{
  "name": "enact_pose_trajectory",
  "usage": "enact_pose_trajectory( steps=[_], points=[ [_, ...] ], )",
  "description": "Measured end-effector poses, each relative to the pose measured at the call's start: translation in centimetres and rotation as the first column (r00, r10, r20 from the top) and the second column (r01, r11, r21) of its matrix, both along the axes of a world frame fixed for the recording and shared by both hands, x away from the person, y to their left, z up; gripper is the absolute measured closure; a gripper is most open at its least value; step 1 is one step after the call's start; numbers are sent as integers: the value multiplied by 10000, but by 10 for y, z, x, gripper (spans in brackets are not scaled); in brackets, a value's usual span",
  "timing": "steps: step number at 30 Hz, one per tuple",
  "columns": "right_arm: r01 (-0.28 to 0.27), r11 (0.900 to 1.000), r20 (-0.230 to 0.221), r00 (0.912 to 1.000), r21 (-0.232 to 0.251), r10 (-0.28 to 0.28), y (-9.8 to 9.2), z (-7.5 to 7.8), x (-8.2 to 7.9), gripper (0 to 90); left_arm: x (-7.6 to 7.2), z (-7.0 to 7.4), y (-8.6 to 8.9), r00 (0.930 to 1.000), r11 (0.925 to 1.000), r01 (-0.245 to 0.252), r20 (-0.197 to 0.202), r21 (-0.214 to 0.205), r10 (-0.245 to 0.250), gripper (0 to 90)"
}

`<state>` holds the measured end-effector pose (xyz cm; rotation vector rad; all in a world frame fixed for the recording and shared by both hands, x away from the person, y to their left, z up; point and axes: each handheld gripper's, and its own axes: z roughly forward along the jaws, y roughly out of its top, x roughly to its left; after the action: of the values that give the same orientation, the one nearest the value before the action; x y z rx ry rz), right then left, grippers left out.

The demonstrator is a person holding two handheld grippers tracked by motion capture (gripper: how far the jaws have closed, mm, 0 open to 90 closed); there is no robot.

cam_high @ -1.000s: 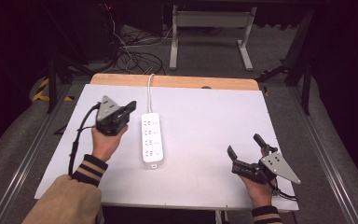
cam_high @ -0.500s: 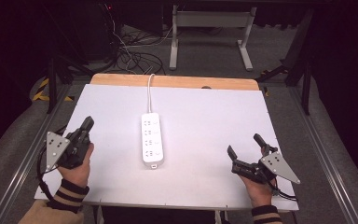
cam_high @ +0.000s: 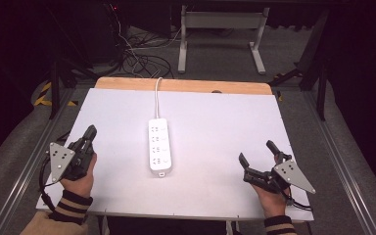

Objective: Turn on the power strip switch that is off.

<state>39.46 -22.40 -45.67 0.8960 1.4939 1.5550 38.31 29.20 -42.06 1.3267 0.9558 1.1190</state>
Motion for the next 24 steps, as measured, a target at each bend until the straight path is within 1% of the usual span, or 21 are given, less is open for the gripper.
enact_pose_trajectory(
  steps=[3,4,5,6,7,8,9,10,11,12,13,15,21,23,24],
  points=[
    [15,10000,-3,10000,35,-15,0,0,0,26,0,0,-1,10000,10000,9,68,88,-10,896],
    [11,10000,18,10000,26,-11,0,0,0,26,1,-1,-1,9996,10000,46,261,57,-48,833],
    [19,10000,12,10000,10,-19,-1,0,0,26,3,-3,-2,9988,9999,48,477,116,-53,642],
    [24,10000,10,10000,-8,-24,-1,0,0,26,5,-4,-3,9985,9999,-26,541,121,19,485],
    [28,10000,-1,10000,-5,-28,0,0,0,26,7,-4,-4,9988,9999,-127,466,103,122,357],
    [15,10000,0,10000,16,-15,0,0,0,26,9,-5,-3,9997,9998,94,240,162,-97,276],
    [8,10000,2,10000,30,-8,0,0,0,26,10,-5,-3,9997,9996,228,95,171,-230,250],
    [24,10000,4,10000,8,-24,0,0,0,26,11,-5,-3,9992,9989,384,44,252,-385,200],
    [35,10000,1,10000,10,-35,-1,0,0,26,11,-5,-4,9986,9982,537,1,270,-537,192],
    [35,10000,1,10000,10,-35,-1,0,0,26,11,-4,-4,9982,9975,600,-30,360,-600,192],
    [28,10000,26,10000,4,-28,-1,1,0,26,11,-4,-5,9977,9971,671,-25,355,-671,185],
    [30,10000,25,10000,15,-30,-1,1,0,26,11,-4,-6,9975,9967,712,-37,380,-711,160],
    [37,10000,46,10000,37,-37,-1,1,-1,26,13,-4,-5,9982,9985,539,-280,89,-536,46],
    [38,10000,53,10000,29,-39,-1,1,-1,26,14,-4,-5,9990,9992,390,-241,11,-389,2],
    [38,10000,51,10000,38,-38,-1,1,-1,26,14,-4,-5,9990,9993,370,-245,14,-370,2]
  ],
)
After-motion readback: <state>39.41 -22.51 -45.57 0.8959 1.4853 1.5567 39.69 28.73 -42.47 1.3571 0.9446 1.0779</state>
